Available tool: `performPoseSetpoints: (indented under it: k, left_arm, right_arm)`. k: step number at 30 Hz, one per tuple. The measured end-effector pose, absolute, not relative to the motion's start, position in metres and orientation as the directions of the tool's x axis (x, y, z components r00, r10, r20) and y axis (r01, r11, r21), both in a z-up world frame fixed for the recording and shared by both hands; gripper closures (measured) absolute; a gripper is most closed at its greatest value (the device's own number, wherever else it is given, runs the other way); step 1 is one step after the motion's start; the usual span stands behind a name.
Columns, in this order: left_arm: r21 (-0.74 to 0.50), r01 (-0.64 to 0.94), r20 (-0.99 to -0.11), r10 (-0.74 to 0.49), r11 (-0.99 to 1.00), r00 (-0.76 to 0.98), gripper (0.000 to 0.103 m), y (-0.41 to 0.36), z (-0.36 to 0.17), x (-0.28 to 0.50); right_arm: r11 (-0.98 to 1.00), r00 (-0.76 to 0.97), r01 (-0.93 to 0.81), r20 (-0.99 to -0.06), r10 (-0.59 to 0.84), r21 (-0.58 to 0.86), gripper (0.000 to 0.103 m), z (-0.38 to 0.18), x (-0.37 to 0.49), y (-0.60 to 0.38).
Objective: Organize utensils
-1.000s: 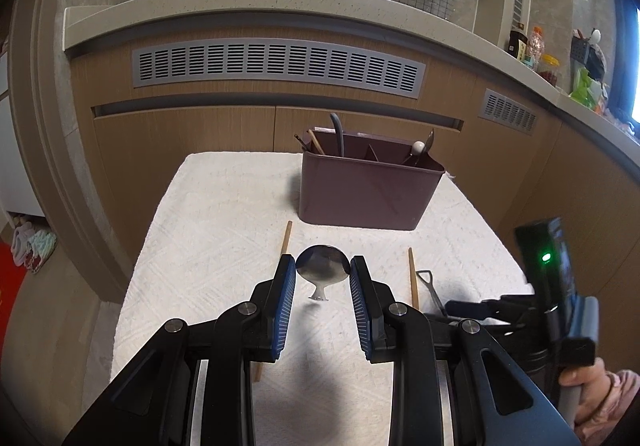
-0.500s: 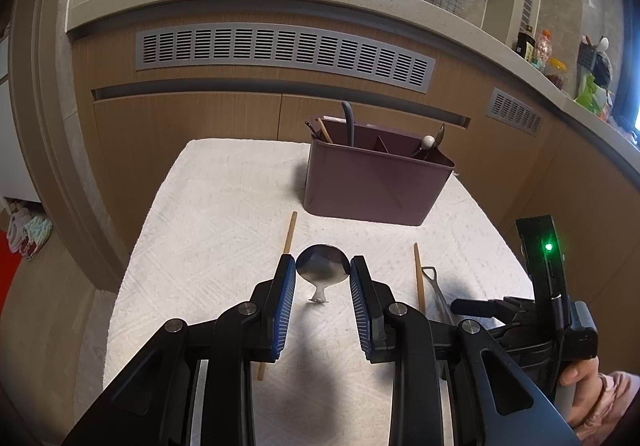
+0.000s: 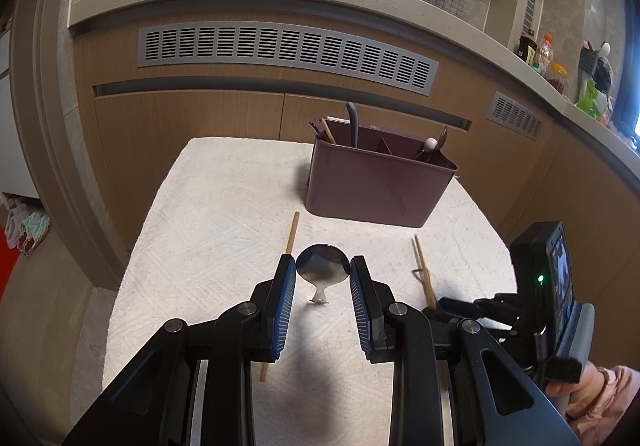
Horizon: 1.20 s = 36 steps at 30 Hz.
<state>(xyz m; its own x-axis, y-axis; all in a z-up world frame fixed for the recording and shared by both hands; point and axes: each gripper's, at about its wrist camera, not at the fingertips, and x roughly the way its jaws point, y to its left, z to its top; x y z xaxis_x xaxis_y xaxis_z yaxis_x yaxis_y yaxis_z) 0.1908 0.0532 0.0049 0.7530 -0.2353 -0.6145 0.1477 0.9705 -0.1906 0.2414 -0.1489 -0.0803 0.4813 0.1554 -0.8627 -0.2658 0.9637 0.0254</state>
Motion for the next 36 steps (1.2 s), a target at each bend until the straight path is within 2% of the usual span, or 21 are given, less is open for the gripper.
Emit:
performPoseSetpoints:
  k: [5,11,15,22,29,33,36]
  left_arm:
    - [-0.183,0.146,-0.616,-0.229,0.972,0.753,0.074,0.052,0.006,0.189]
    - [-0.163,0.154,-0.605,-0.222,0.974,0.764,0.074,0.046,0.011,0.185]
    - [-0.157,0.166,-0.599,-0.227,0.974,0.768,0.074,0.043,0.017,0.183]
    - [-0.151,0.184,-0.576,-0.237,0.971,0.783,0.074,0.04,0.033,0.18]
    - [-0.148,0.202,-0.522,-0.25,0.968,0.815,0.074,0.038,0.064,0.187]
    - [-0.161,0.21,-0.494,-0.262,0.965,0.829,0.074,0.04,0.079,0.192]
    - [-0.167,0.207,-0.49,-0.263,0.964,0.831,0.074,0.041,0.08,0.193]
  right_arm:
    - [0.963,0.481,-0.236,-0.845,0.234,0.133,0.099,-0.069,0.245,-0.173]
    - [0.952,0.582,-0.246,-0.759,0.294,0.18,0.099,-0.019,0.225,-0.197]
    - [0.93,0.588,-0.272,-0.722,0.365,0.248,0.099,0.002,0.218,-0.207]
    - [0.926,0.66,-0.27,-0.649,0.378,0.264,0.099,0.034,0.209,-0.217]
    - [0.91,0.702,-0.267,-0.583,0.409,0.316,0.099,0.054,0.206,-0.234]
    - [0.871,0.683,-0.275,-0.554,0.476,0.408,0.099,0.058,0.21,-0.247]
    - [0.872,0.658,-0.269,-0.584,0.477,0.409,0.099,0.049,0.214,-0.246]
